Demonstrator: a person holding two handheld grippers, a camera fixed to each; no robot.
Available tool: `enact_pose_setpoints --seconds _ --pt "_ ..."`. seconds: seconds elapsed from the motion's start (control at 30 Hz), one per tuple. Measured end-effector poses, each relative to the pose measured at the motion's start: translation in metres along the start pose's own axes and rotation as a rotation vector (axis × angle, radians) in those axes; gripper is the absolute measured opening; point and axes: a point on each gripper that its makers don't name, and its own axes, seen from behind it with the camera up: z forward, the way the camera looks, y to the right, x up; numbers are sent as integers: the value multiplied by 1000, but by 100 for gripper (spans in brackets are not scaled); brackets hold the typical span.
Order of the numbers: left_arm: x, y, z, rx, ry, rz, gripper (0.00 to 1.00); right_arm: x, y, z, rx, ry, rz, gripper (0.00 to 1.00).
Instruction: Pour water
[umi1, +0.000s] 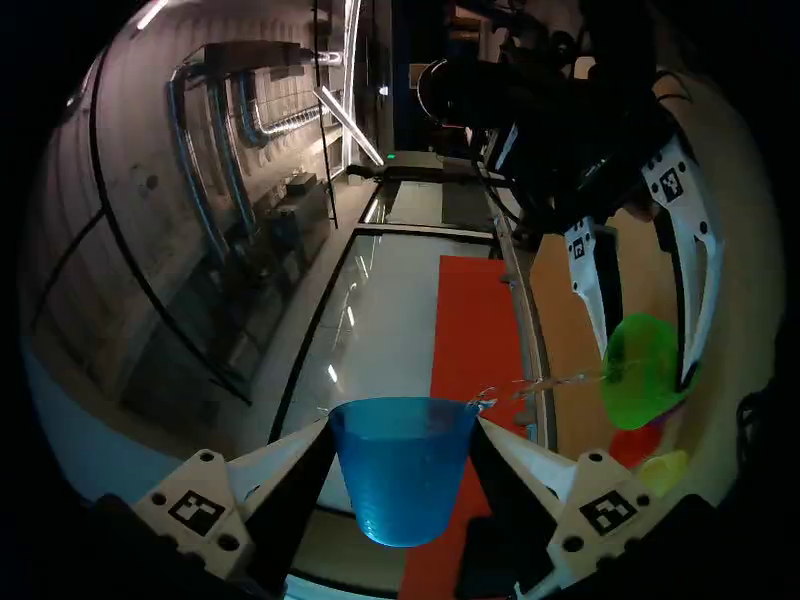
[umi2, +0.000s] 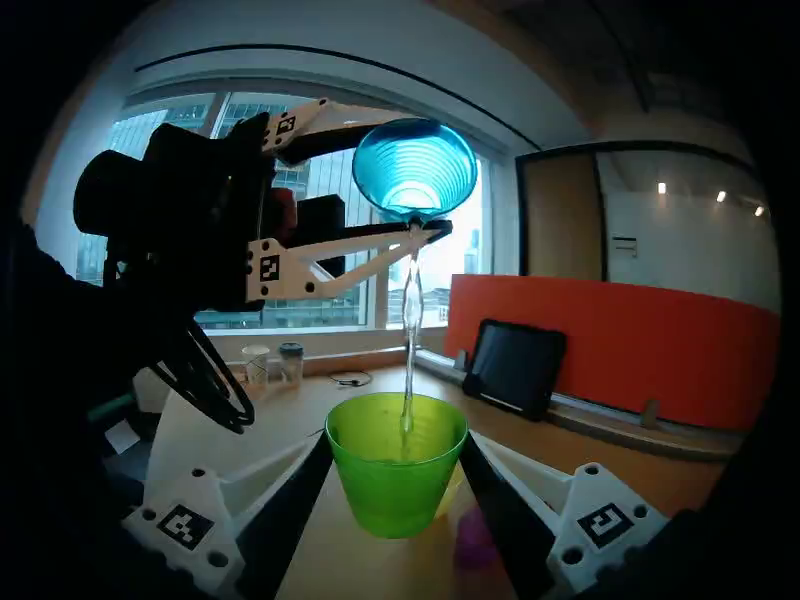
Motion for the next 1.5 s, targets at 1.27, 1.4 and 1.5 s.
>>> enact_pose_setpoints --seconds 1.27,1.4,1.5 --pt "20 -2 -4 29 43 200 87 8 4 -1 -15 18 -6 91" --pt "16 -1 -2 25 35 169 87 8 5 -2 -17 20 -8 91" --pt "12 -1 -2 23 29 127 87 9 6 -3 -21 23 -8 91"
